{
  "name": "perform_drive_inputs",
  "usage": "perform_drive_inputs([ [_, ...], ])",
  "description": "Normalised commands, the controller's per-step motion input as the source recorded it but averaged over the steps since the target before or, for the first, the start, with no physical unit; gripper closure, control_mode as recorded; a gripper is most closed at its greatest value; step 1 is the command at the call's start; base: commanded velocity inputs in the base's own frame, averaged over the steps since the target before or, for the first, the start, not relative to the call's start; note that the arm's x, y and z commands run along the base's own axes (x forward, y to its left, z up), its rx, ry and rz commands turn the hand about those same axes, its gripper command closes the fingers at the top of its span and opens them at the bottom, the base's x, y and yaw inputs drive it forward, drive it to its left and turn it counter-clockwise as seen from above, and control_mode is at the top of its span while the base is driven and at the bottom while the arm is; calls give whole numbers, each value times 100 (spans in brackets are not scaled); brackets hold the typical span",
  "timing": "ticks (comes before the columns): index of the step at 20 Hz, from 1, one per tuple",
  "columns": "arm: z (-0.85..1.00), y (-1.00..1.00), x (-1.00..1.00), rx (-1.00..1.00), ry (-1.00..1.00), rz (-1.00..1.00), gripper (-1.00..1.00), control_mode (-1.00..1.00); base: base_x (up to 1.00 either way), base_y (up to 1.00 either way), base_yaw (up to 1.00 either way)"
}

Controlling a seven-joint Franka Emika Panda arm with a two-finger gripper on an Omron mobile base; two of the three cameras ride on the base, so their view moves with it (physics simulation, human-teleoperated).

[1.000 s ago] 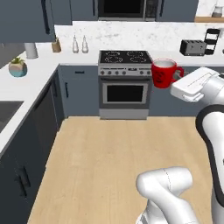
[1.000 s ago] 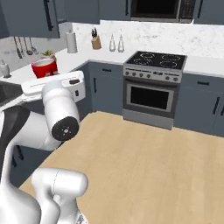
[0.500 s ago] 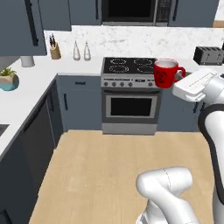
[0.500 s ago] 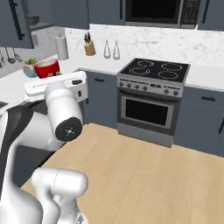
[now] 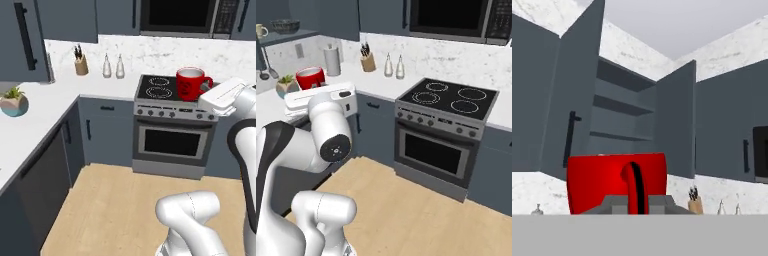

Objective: Gather all objects into one cabinet and sort the glasses and bowls to opposite sides.

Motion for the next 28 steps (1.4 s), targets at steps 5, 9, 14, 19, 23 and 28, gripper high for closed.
perform_drive_inputs([
  [5,0,0,0,0,0,0,100,100,95,-13,41],
  [9,0,0,0,0,0,0,100,100,91,0,52],
  [14,0,0,0,0,0,0,100,100,67,0,52],
  [19,0,0,0,0,0,0,100,100,80,0,42],
  [23,0,0,0,0,0,0,100,100,63,1,34],
  [28,0,0,0,0,0,0,100,100,47,0,39],
])
